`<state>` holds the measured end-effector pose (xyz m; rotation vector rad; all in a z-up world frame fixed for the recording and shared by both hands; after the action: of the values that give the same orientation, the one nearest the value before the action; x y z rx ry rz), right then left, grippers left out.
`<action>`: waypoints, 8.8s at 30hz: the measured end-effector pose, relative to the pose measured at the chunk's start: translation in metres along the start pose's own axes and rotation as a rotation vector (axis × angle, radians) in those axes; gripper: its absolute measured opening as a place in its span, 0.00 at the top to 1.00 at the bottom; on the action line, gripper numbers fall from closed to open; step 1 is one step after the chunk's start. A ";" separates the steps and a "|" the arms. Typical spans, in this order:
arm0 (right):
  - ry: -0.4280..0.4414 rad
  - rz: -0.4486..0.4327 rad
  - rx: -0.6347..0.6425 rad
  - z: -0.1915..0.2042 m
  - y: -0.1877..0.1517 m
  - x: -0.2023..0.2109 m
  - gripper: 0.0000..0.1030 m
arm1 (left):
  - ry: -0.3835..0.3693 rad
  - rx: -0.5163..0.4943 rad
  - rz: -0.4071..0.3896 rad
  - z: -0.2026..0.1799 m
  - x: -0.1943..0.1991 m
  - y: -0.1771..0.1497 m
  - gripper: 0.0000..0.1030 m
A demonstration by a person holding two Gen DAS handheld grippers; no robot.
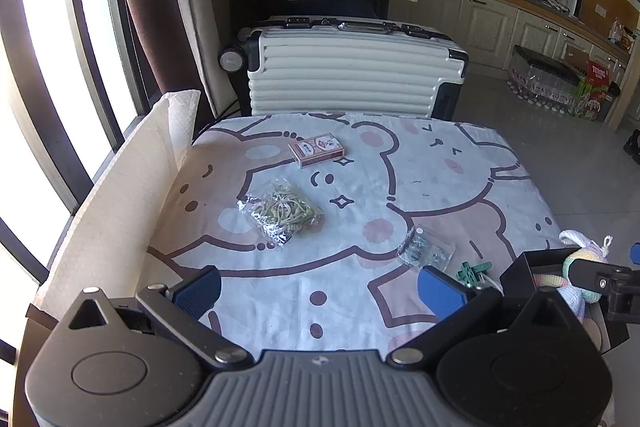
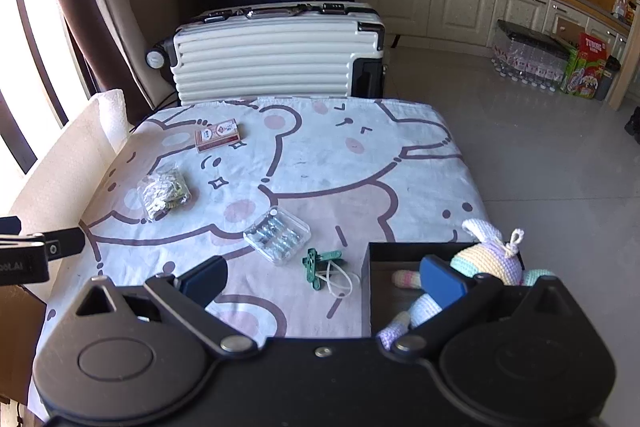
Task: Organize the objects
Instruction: 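Move both tools back over the bed toward the remaining items, then close the right gripper on the green clothespin while the left tool approaches the clear case, then grasp the clear plastic case with the left gripper while the right gripper holds the clothespin, then lift the case with the left gripper while the right gripper carries the clothespin toward the black box, then lower the case into the black box while the right gripper lowers the clothespin inside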
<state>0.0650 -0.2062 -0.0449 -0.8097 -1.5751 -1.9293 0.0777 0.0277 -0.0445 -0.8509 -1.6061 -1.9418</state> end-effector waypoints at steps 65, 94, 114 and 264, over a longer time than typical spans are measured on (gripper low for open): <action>0.045 0.515 0.244 0.009 -0.025 -0.226 0.85 | -0.192 -0.133 0.190 -0.088 -0.211 0.054 0.01; 0.047 0.304 -0.092 -0.047 0.040 -0.192 0.91 | -0.245 -0.191 0.270 -0.130 -0.255 0.026 0.00; 0.048 0.303 -0.117 -0.060 0.042 -0.194 0.91 | -0.217 -0.354 0.333 -0.155 -0.268 0.010 0.02; -0.042 0.054 -0.230 -0.169 0.004 0.019 0.91 | -0.390 -0.102 0.097 -0.220 -0.038 0.039 0.24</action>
<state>0.0333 -0.3728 -0.0529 -0.9816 -1.3554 -2.0919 0.0963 -0.1969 -0.0716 -1.3933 -1.6460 -1.8852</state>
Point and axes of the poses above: each gripper's, at about its wrist camera, not at the fingertips, and x roughly against the way its jaws point, z to its left, y to its top, the point moved 7 cm from there along -x, roughly the way its jaws point, and after that the axes turned 11 degrees about -x, right-handed, at the moved point
